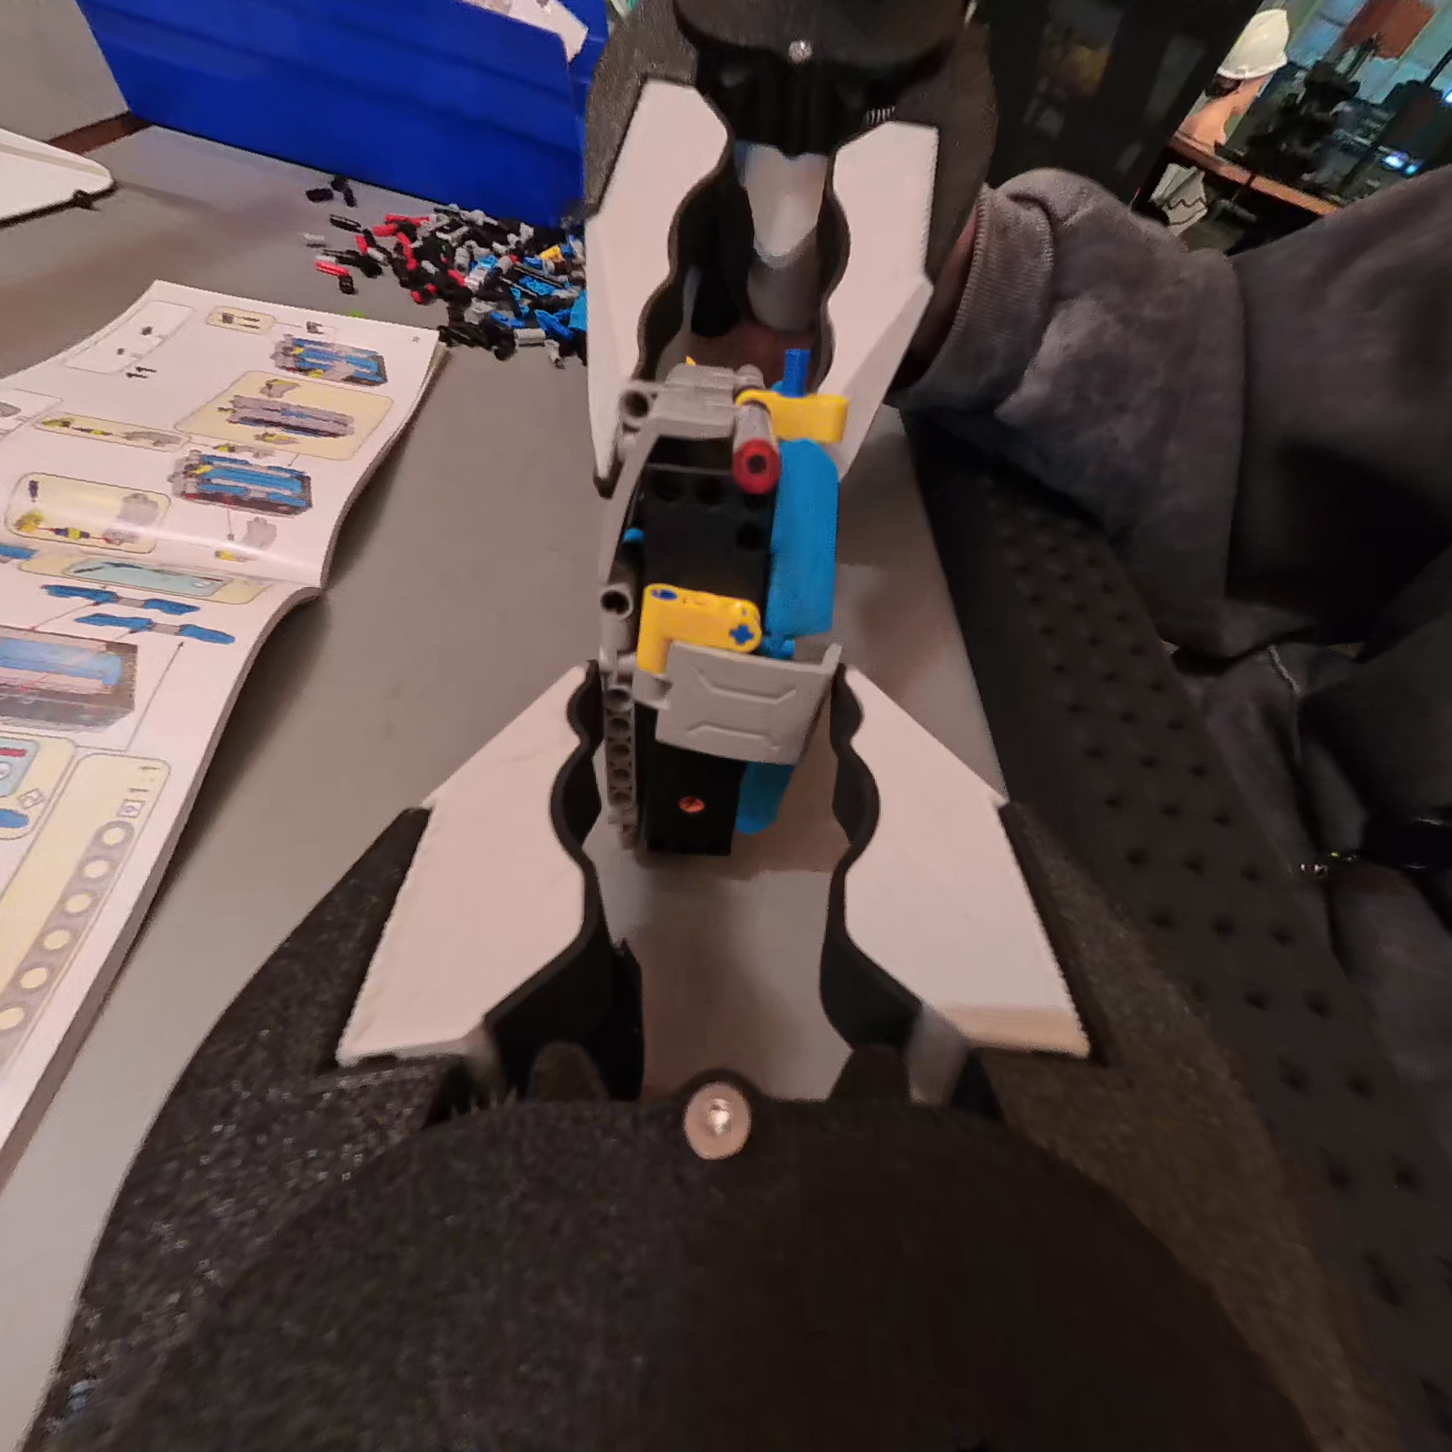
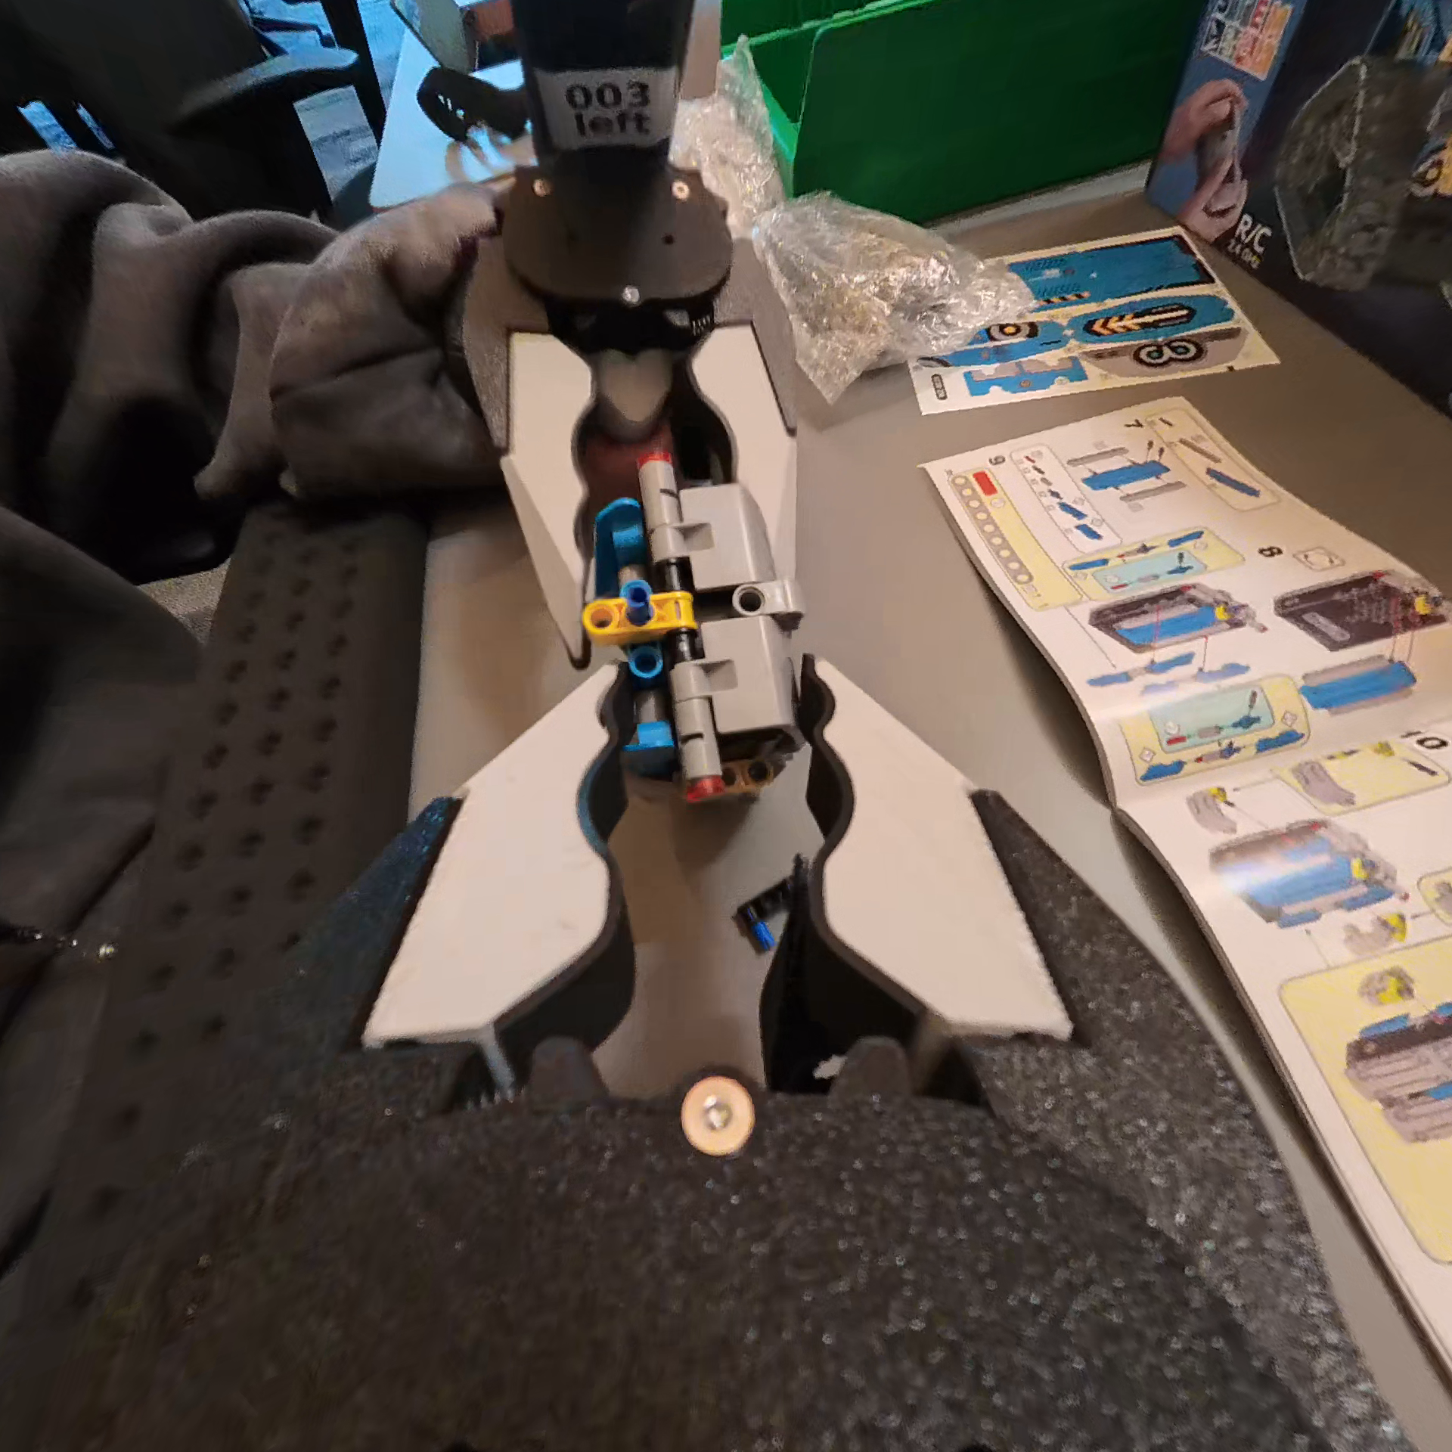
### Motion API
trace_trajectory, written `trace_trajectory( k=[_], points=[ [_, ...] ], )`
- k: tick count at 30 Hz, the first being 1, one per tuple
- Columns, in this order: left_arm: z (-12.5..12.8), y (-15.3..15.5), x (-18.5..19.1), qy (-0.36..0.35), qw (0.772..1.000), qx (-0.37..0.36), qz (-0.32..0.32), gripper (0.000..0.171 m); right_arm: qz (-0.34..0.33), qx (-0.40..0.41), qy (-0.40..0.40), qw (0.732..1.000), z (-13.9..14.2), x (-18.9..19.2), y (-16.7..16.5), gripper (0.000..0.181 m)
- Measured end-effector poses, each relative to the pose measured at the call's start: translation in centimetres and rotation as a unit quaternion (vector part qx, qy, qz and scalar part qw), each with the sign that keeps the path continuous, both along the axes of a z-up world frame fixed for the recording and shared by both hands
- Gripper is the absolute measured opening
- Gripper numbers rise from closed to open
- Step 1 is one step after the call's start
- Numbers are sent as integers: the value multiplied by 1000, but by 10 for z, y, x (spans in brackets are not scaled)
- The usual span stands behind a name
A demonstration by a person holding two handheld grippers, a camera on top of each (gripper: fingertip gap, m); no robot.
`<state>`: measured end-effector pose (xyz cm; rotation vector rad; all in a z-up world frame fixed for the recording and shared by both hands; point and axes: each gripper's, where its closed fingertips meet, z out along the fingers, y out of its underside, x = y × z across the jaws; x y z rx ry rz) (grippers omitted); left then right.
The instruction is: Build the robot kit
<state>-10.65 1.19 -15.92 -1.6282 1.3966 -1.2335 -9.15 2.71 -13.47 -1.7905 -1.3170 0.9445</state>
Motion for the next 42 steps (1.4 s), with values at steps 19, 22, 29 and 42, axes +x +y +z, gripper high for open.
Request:
trace_trajectory(
  k=[19,22,29,42],
  points=[
    [-12,1,5,40,998,29,24,60,-20,62,19,998,4,-11,-1,44],
    [-14,-1,5,45,998,31,17,60,-17,52,37,998,13,-7,-6,71],
    [-15,3,2,51,997,48,26,59,-47,-34,-34,998,-21,56,8,47],
    [-16,31,-1,63,989,89,102,54,-59,10,-181,982,-88,45,-1,10]
  ],
)
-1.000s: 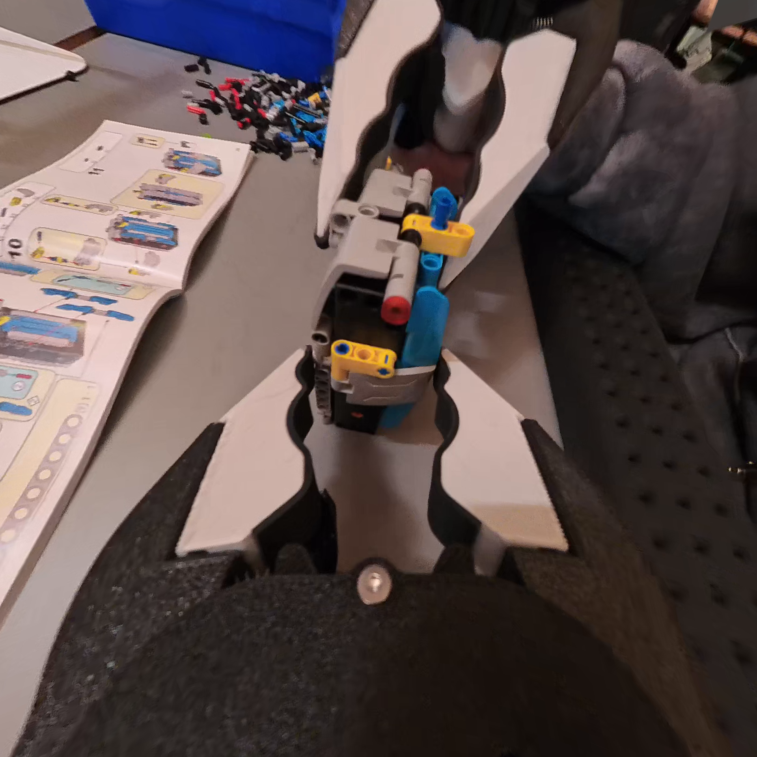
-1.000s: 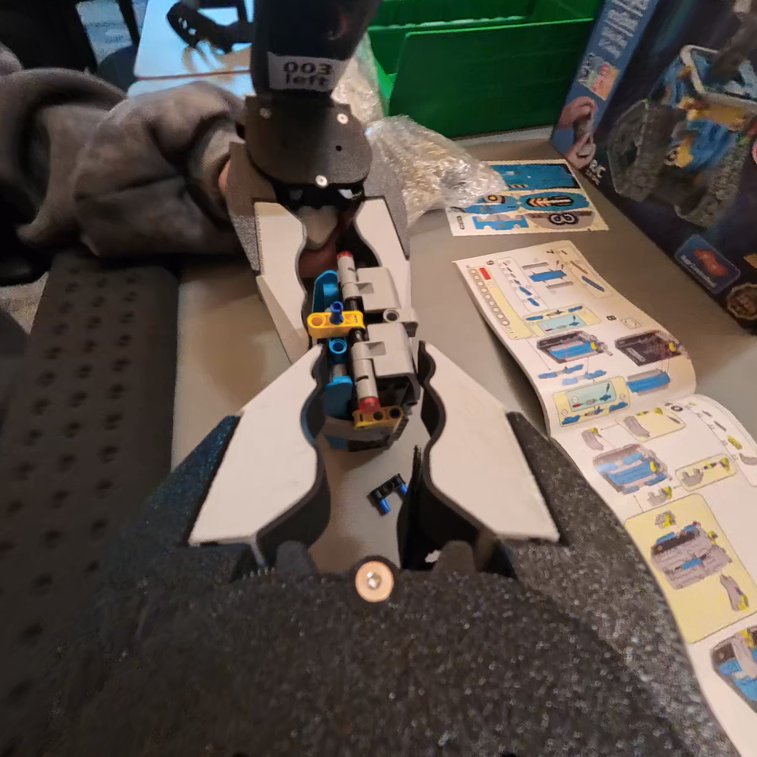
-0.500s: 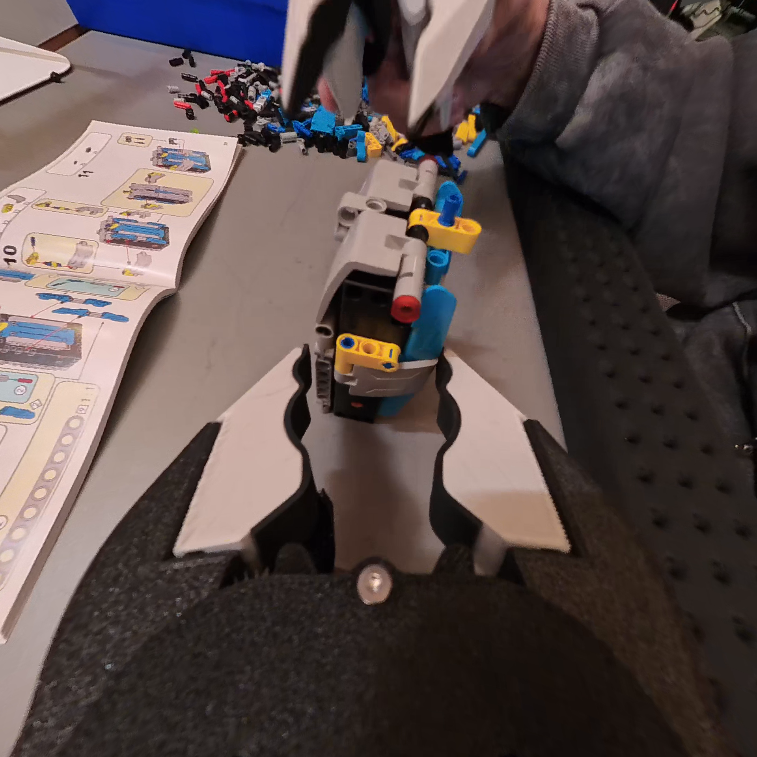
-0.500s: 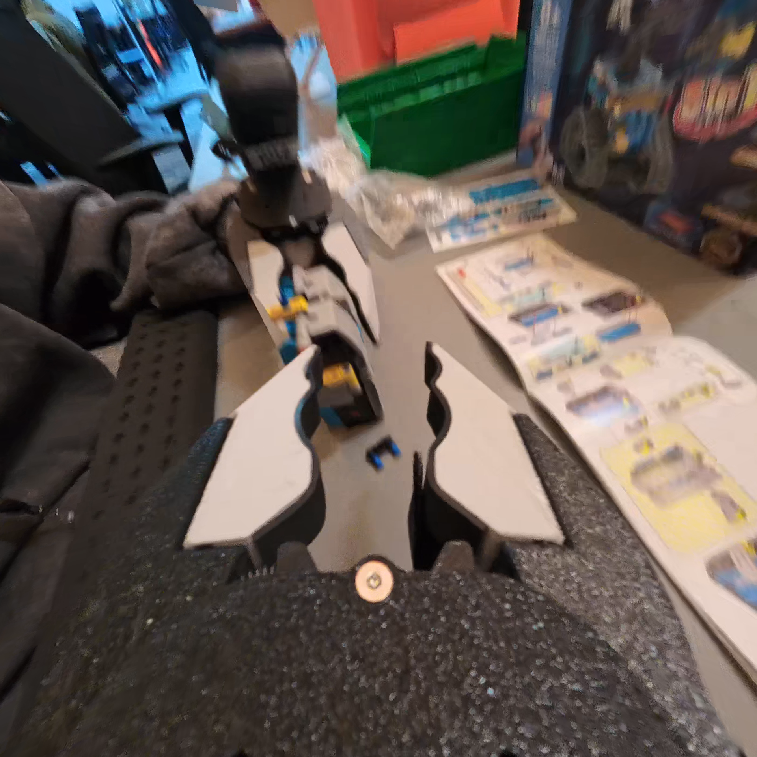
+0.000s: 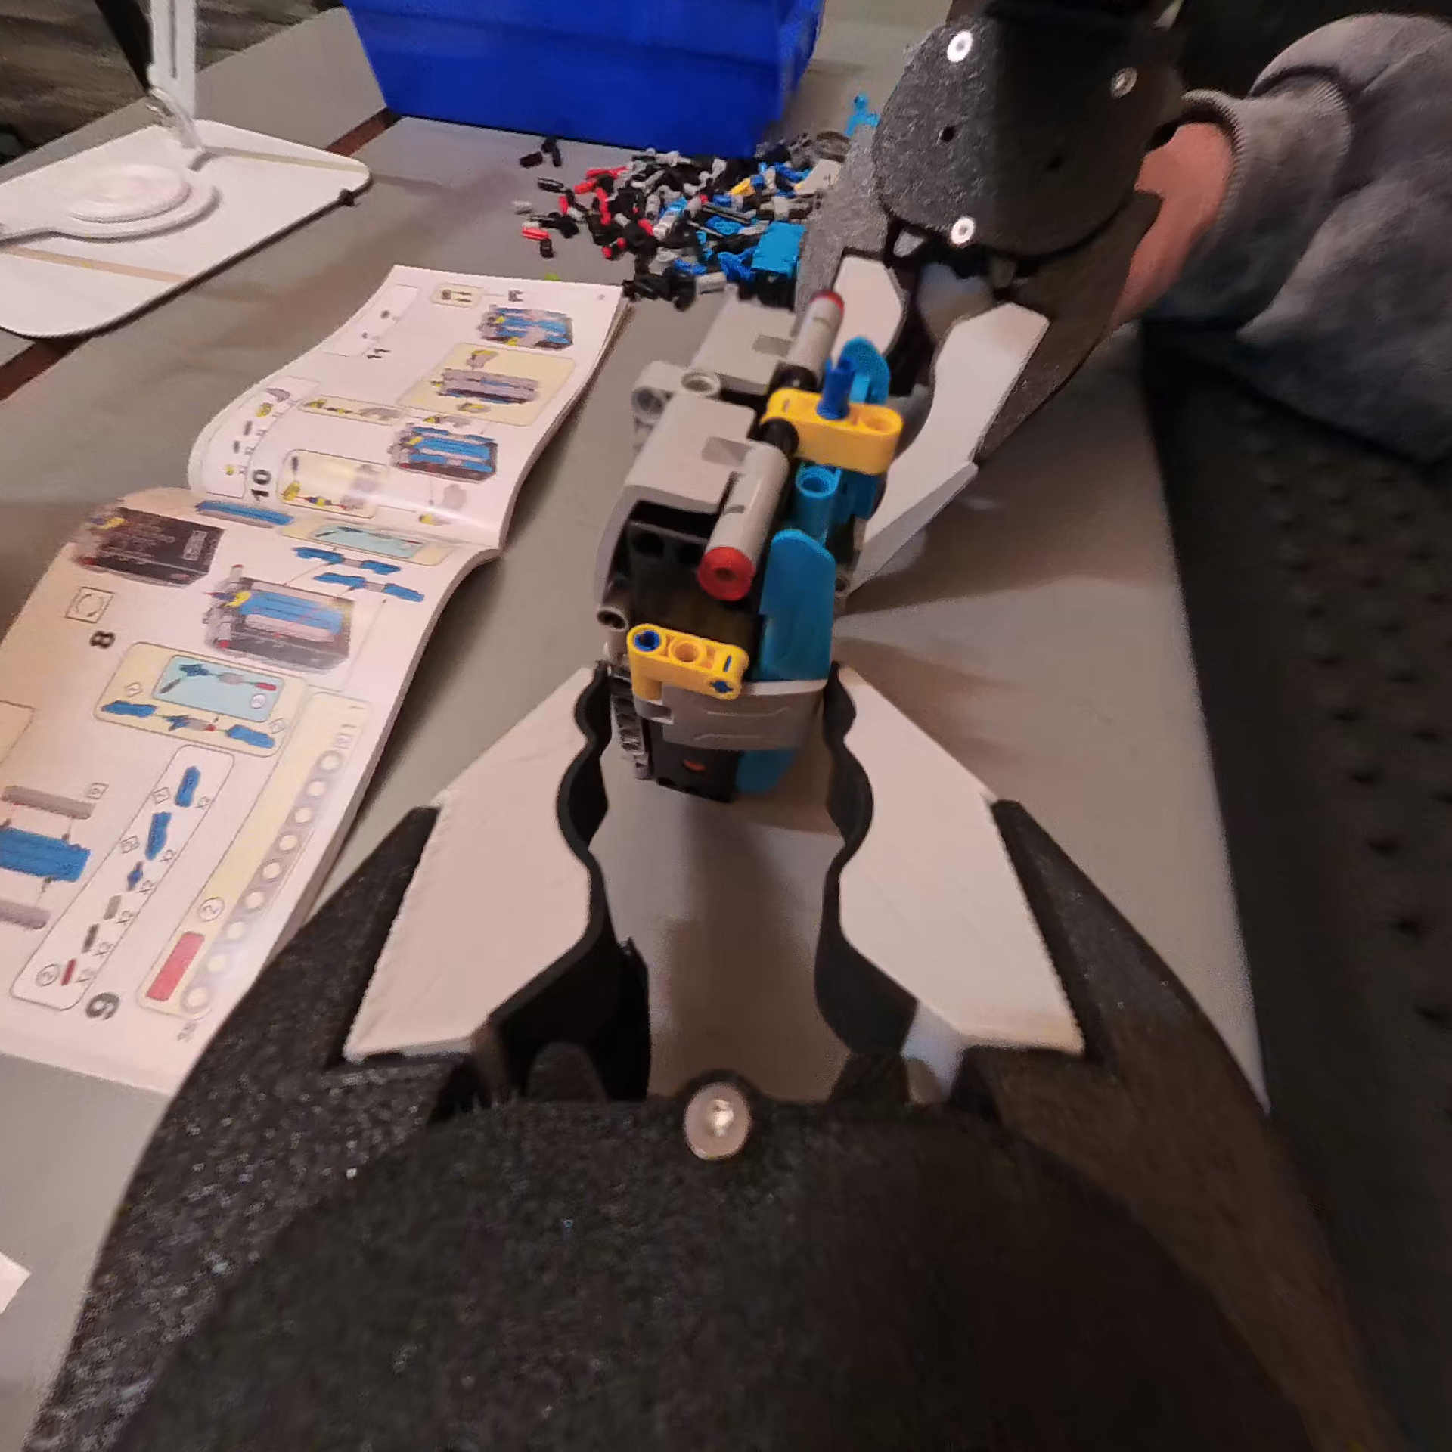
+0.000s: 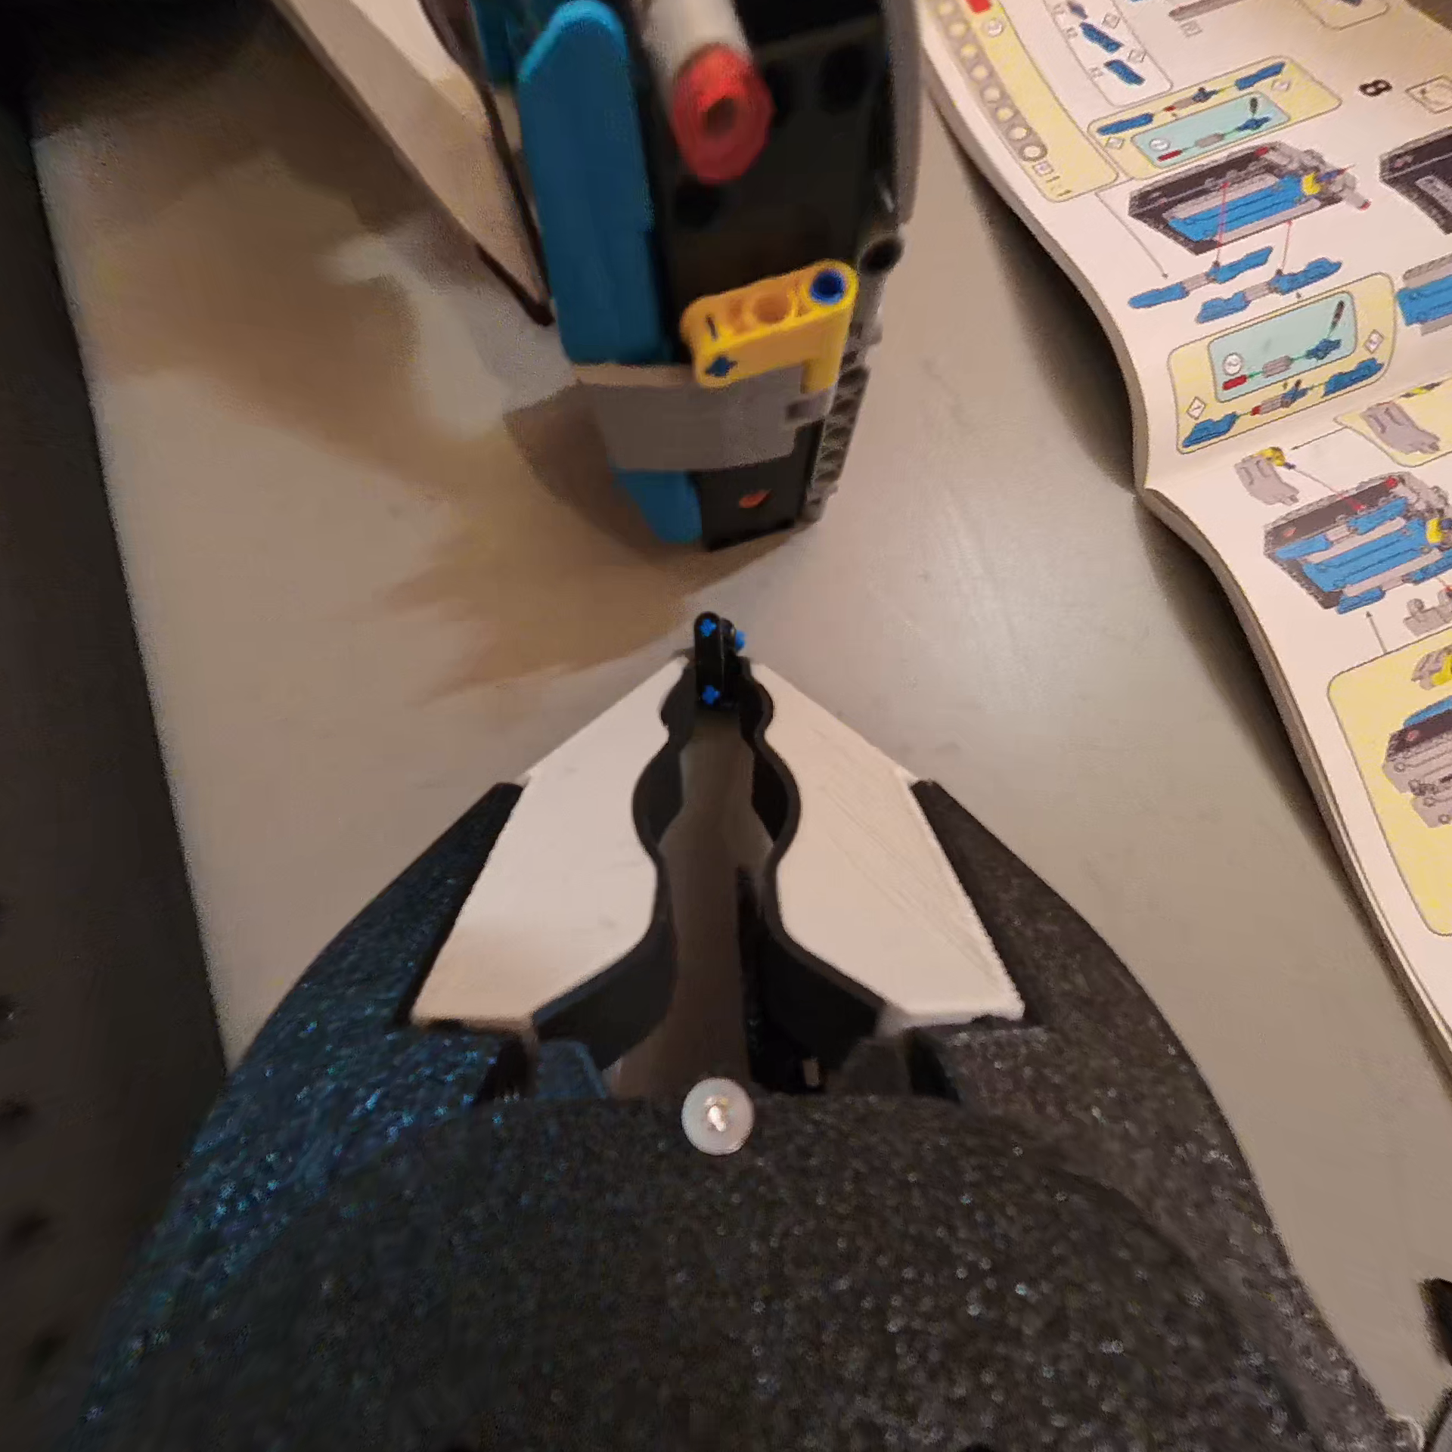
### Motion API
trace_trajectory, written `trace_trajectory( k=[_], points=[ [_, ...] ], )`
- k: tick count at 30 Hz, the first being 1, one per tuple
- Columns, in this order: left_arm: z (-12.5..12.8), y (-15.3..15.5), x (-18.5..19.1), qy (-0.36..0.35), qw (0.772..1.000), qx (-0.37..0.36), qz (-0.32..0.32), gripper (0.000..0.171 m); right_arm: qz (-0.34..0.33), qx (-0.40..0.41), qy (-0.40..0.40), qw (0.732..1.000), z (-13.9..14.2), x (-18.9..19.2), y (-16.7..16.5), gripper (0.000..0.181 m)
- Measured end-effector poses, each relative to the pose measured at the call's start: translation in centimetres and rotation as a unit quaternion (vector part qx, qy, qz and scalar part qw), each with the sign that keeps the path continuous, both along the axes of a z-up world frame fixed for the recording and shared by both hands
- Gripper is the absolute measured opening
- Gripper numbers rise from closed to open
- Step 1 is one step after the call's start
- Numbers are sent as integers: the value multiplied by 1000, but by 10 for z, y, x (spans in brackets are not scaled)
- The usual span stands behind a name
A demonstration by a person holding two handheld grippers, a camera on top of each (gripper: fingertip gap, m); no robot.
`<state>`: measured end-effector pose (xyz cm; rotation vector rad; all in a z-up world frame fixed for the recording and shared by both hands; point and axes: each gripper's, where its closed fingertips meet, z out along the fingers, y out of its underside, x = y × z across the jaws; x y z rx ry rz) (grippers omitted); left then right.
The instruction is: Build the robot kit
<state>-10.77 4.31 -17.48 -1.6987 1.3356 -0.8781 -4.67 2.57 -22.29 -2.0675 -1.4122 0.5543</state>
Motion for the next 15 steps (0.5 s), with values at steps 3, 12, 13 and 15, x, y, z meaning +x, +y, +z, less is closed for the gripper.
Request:
trace_trajectory(
  k=[3,12,13,15],
  points=[
    [0,0,0,-1,1000,-2,3,54,-8,-25,38,999,9,3,1,9],
    [4,-1,-4,-2,1000,-3,-5,67,65,-32,253,965,93,-42,-29,9],
    [9,1,-8,-1,1000,9,-3,67,65,-18,243,968,91,-46,-28,9],
    [29,4,-20,-16,999,33,4,64,66,-2,226,972,87,-51,-29,9]
  ],
)
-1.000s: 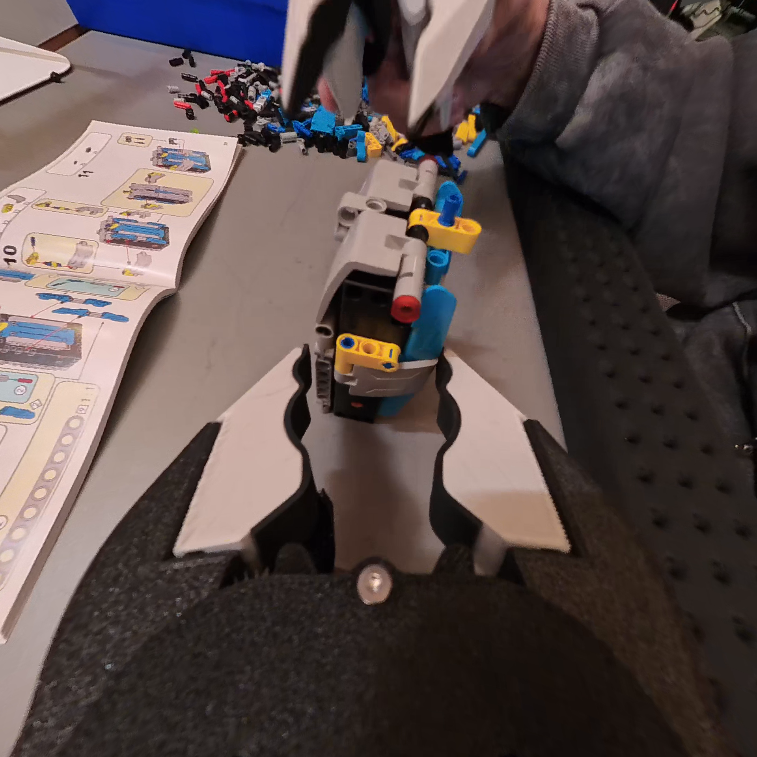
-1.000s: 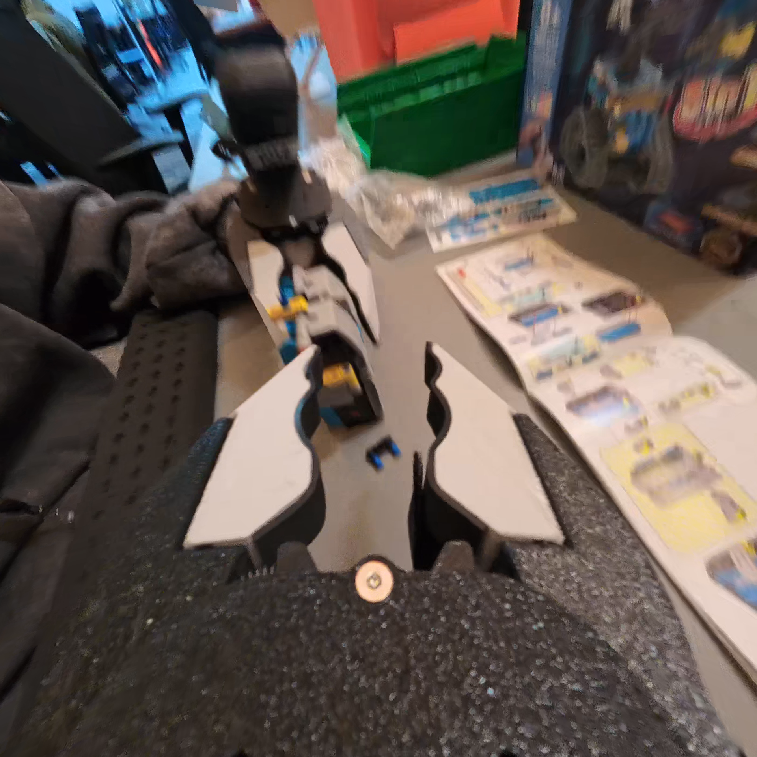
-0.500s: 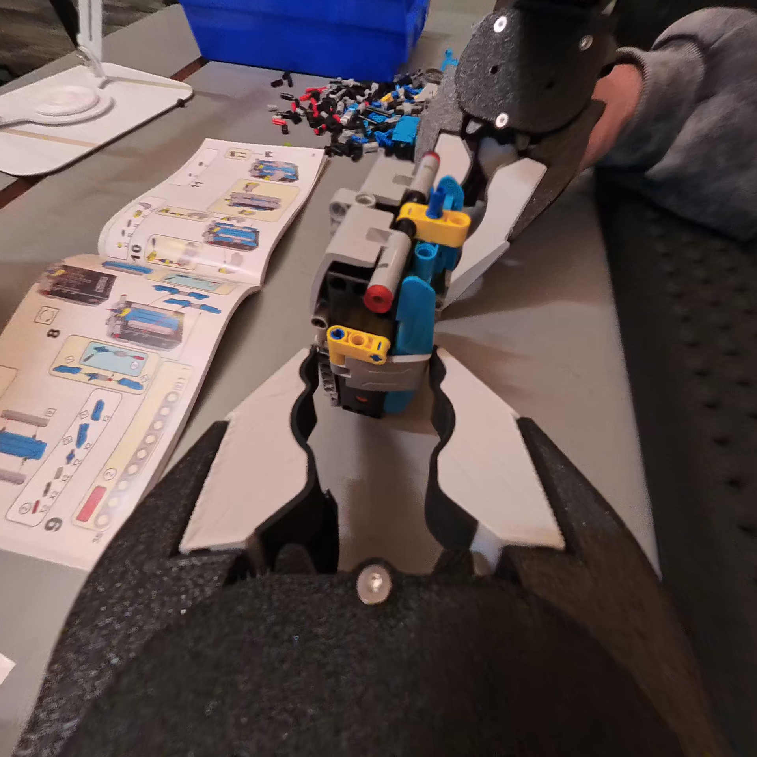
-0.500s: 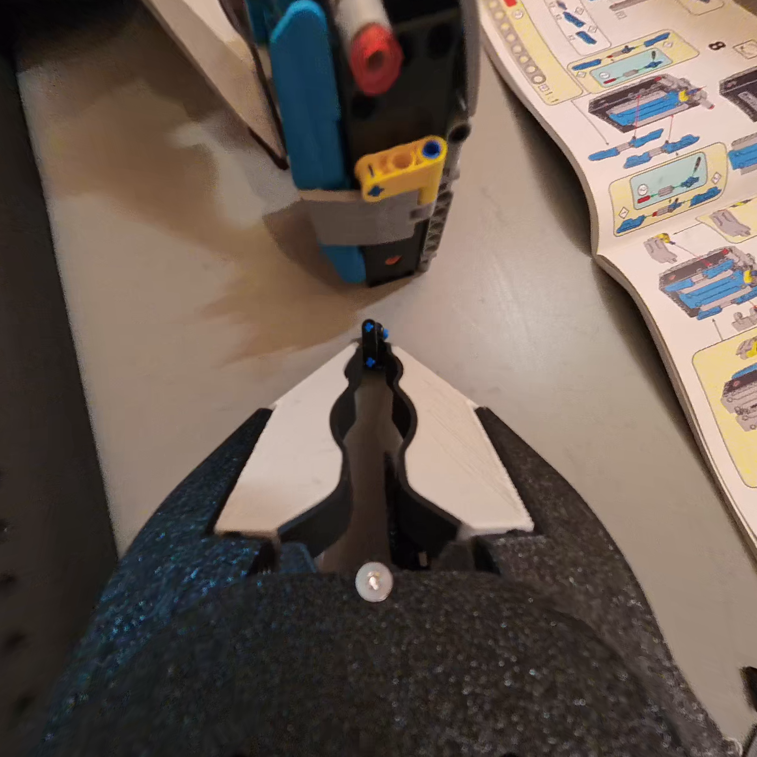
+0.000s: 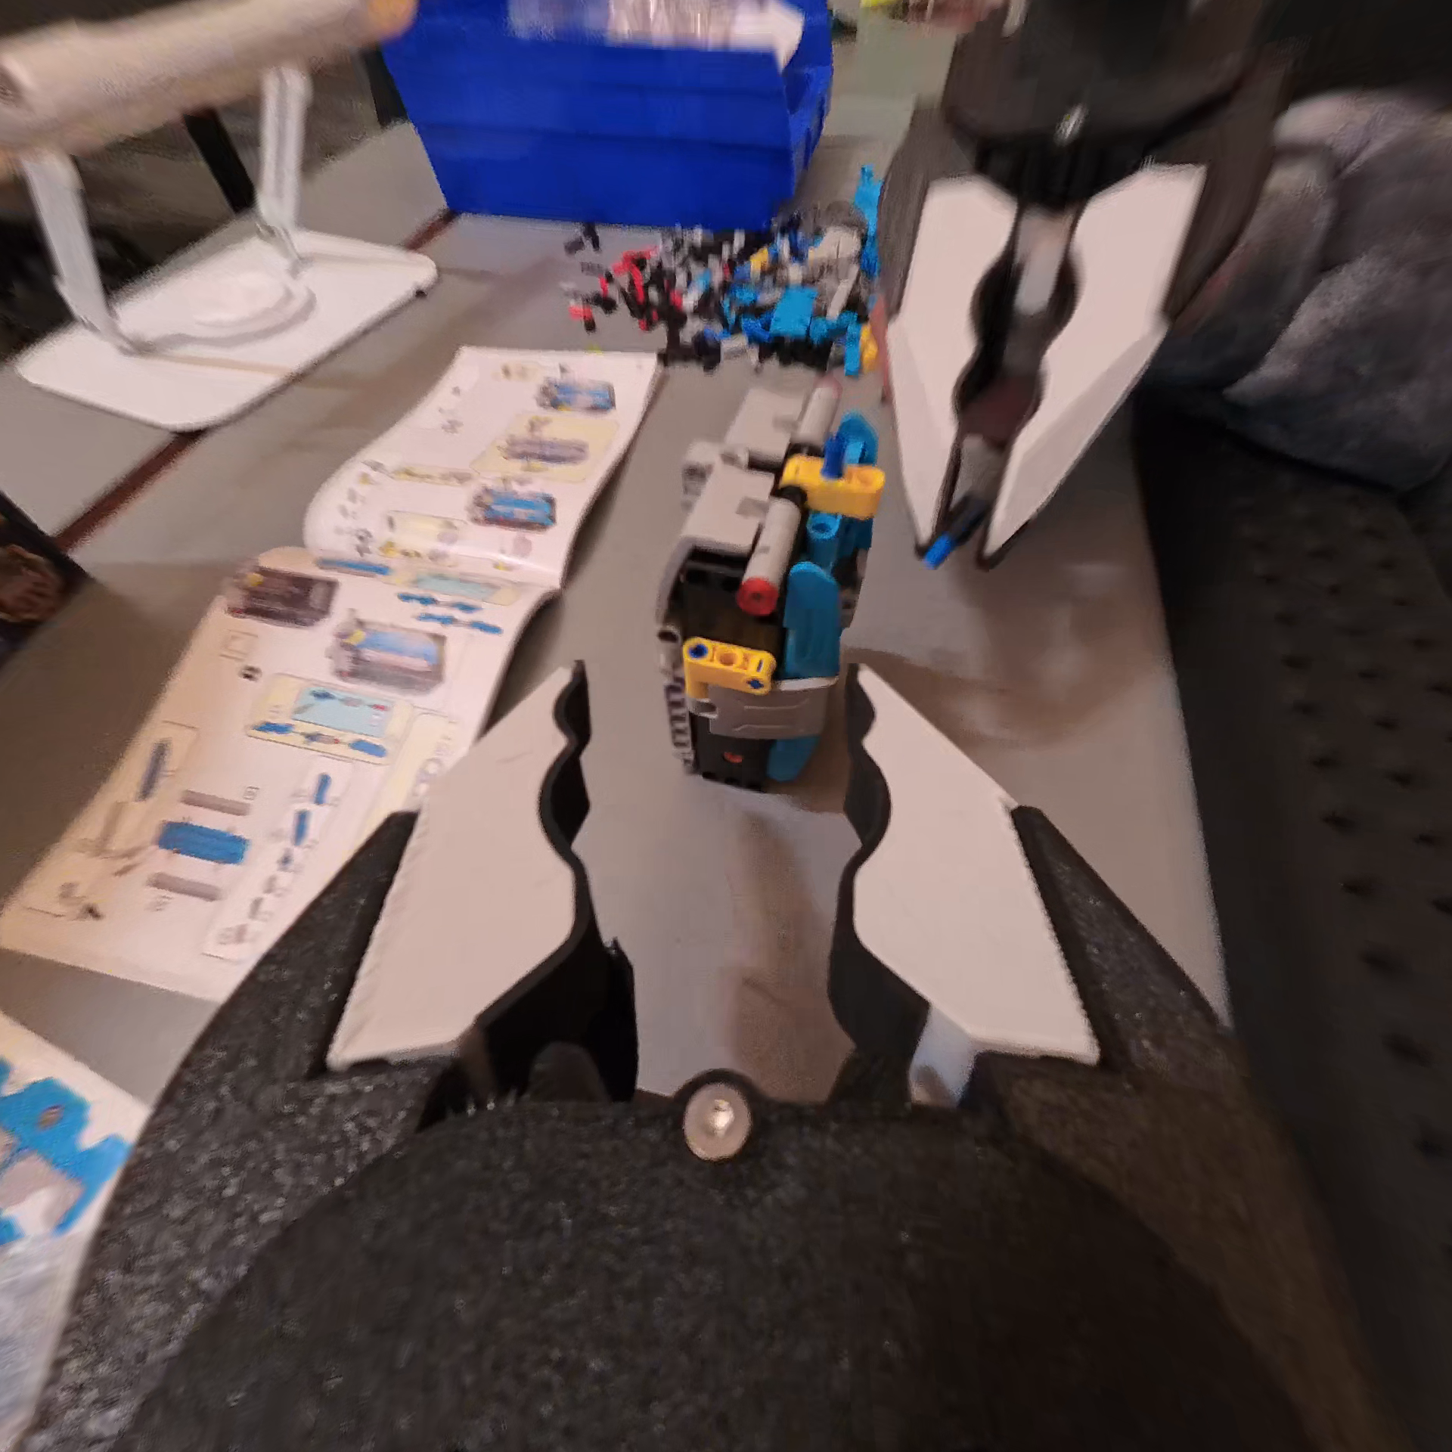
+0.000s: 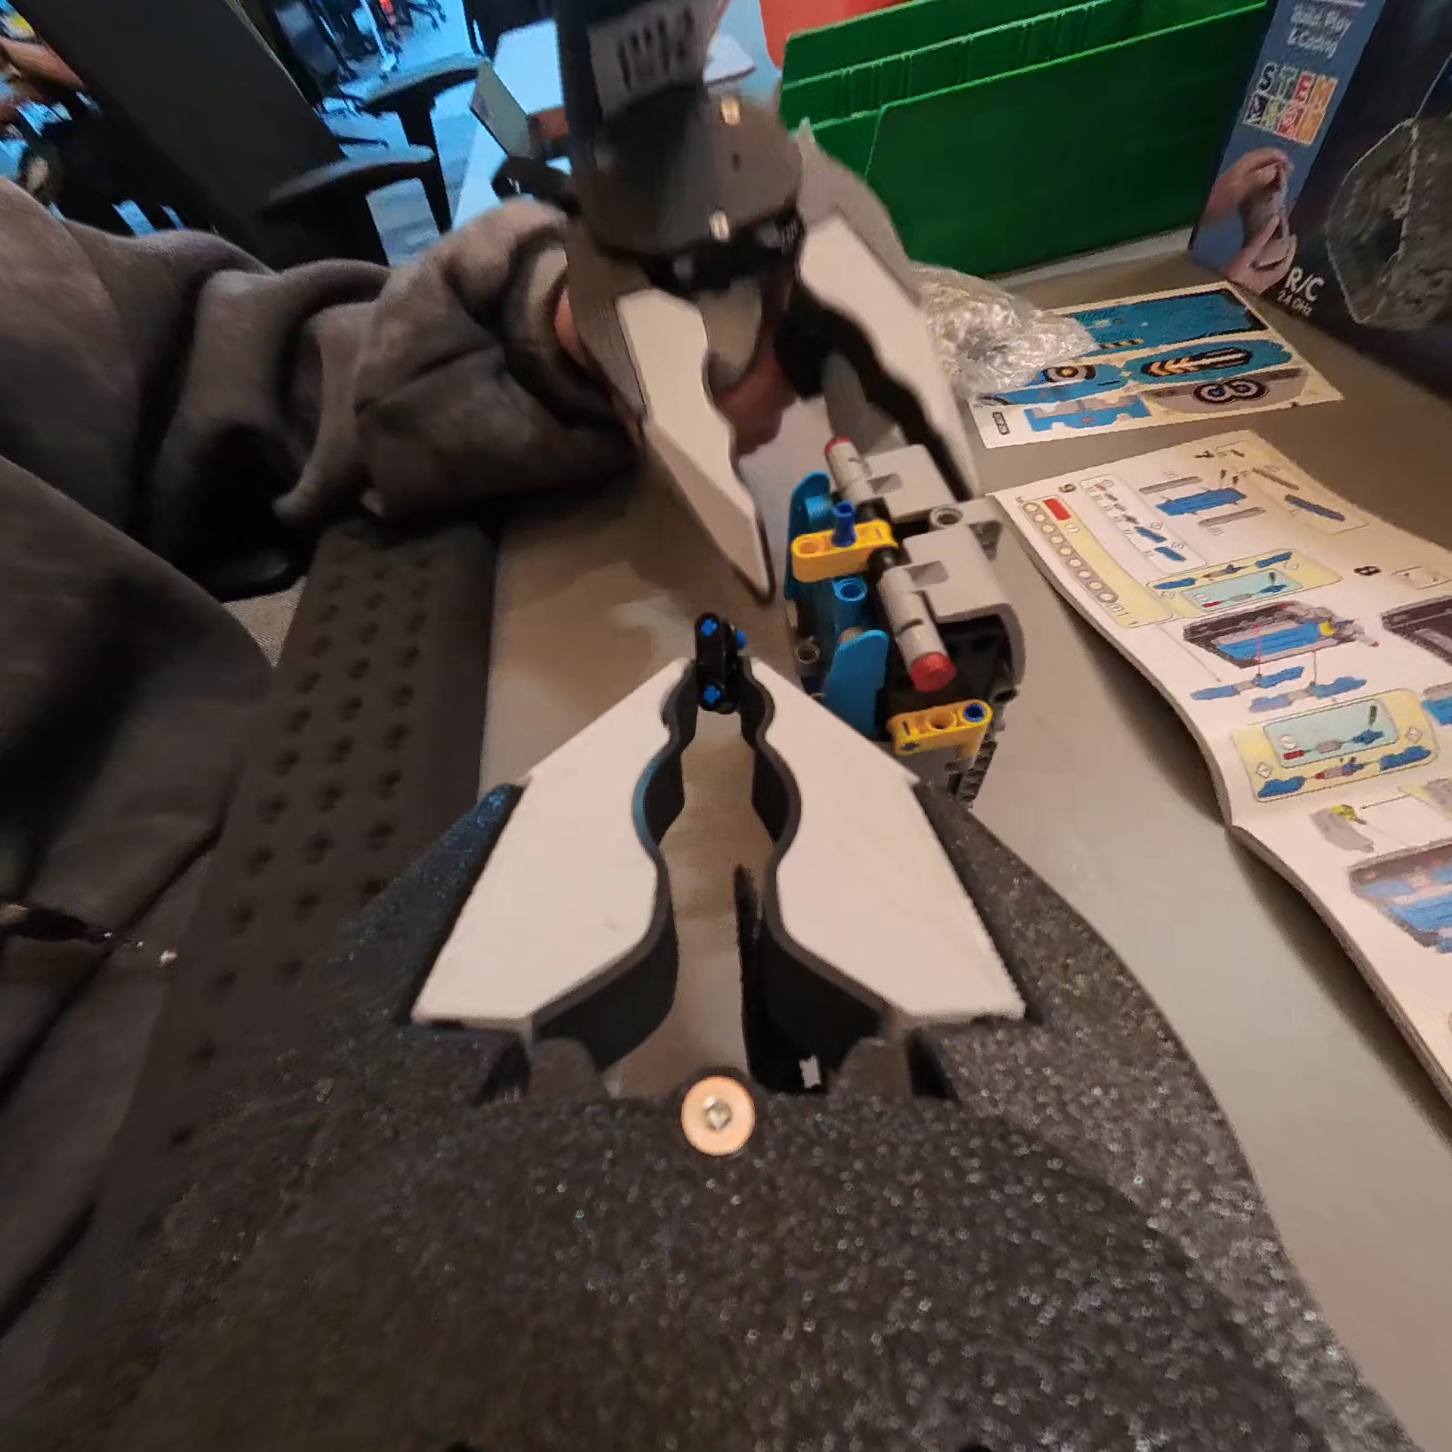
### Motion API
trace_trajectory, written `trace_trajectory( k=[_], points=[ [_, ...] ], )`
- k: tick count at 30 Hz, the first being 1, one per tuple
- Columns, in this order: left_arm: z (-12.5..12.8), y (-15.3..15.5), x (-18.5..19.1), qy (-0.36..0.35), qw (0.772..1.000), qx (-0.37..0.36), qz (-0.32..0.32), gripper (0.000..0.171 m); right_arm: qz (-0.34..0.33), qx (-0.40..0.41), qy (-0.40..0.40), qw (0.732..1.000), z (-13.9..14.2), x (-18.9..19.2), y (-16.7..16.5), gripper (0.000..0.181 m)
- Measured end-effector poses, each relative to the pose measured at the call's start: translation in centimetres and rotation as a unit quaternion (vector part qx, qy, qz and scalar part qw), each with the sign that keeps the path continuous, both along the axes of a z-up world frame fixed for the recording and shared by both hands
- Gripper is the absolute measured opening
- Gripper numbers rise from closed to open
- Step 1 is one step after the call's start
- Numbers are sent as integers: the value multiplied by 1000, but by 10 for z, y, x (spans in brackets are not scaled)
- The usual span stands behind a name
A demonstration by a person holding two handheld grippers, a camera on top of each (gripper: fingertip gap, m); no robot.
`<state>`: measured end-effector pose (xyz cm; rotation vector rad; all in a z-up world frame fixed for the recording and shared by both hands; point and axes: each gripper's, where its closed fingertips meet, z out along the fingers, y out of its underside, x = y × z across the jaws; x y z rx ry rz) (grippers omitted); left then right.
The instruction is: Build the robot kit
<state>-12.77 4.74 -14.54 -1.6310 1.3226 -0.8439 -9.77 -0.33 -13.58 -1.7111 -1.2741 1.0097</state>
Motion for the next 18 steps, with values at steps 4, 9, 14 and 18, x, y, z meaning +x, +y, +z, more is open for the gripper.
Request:
trace_trajectory(
  k=[4,9,14,18],
  points=[
    [38,-36,-9,-69,994,9,-85,34,-3,2,-14,1000,-7,-8,-2,9],
    [12,-72,10,-23,987,2,-159,33,38,-27,-6,999,-9,-19,-17,9],
    [-1,-80,19,-15,984,-14,-175,14,59,-31,-17,998,-15,-20,-25,9],
    [-1,-70,20,-28,986,-49,-155,6,35,-13,-16,999,-14,-15,-15,9]
  ],
)
